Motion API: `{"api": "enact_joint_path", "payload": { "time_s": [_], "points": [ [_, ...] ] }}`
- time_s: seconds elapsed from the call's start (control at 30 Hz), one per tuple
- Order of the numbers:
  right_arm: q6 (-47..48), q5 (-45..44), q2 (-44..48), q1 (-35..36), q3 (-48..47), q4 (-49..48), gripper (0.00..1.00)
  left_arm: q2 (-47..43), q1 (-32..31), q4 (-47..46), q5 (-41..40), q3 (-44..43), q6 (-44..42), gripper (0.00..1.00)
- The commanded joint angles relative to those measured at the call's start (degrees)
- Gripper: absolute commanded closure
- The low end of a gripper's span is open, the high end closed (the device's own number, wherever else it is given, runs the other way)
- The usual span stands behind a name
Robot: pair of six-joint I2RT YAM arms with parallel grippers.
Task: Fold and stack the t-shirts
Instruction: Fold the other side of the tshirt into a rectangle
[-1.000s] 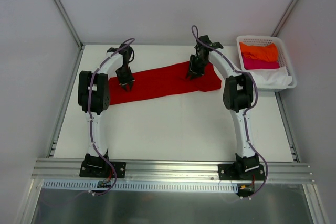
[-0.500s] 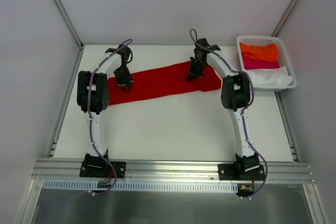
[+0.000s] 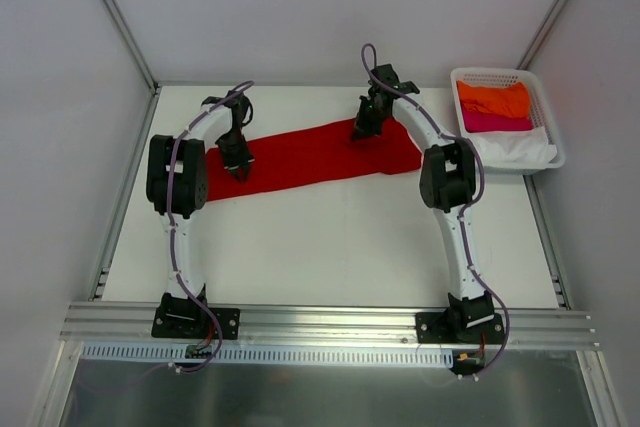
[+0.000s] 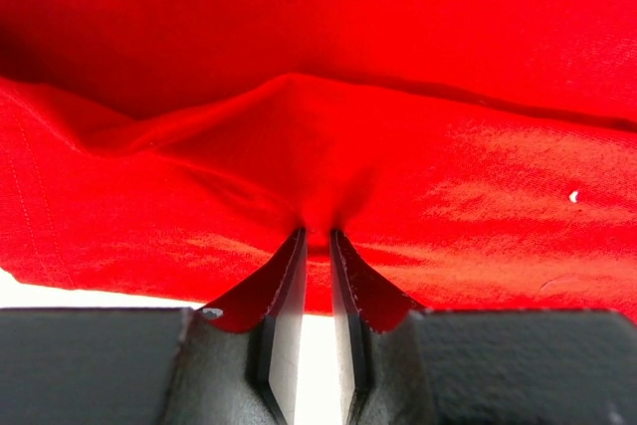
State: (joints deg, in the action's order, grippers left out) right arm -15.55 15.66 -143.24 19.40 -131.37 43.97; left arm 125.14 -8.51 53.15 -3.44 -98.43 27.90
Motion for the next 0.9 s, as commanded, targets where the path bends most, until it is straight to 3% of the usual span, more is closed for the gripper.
{"api": "enact_joint_path", "payload": {
  "time_s": [0.0,0.13,0.23,0.27,0.33,0.47,0.8,0.87],
  "points": [
    [-2.2,-0.72,0.42,0.47,-3.8,-2.3,0.99,-3.59,0.34,1.0,0.98,0.87,1.1,0.84],
    [-1.94,-2.39,0.59,0.47,-3.63,-4.05,0.99,-3.94,0.34,1.0,0.98,1.4,1.19,0.85],
    [-2.38,-2.92,-0.11,0.47,-4.42,-5.38,0.91,-4.12,0.34,0.91,1.07,1.84,1.37,0.86],
    [-2.47,-2.83,-0.98,0.47,-5.03,-5.47,0.76,-4.2,0.34,0.91,1.16,1.84,1.28,0.86],
    [-2.56,-2.65,-1.69,0.47,-5.3,-5.56,0.59,-4.29,0.43,0.91,1.25,2.1,1.37,0.87],
    [-0.89,-4.93,-1.78,0.73,-4.25,-5.91,0.48,-4.64,0.34,0.82,0.98,2.37,1.37,0.88],
    [2.71,-13.55,6.81,0.38,-3.89,-11.27,0.46,-5.7,0.34,0.56,0.98,4.47,1.98,0.89],
    [4.55,-15.04,9.37,0.11,-3.11,-10.66,0.6,-6.05,0.34,0.29,0.98,4.65,1.98,0.9]
  ]
}}
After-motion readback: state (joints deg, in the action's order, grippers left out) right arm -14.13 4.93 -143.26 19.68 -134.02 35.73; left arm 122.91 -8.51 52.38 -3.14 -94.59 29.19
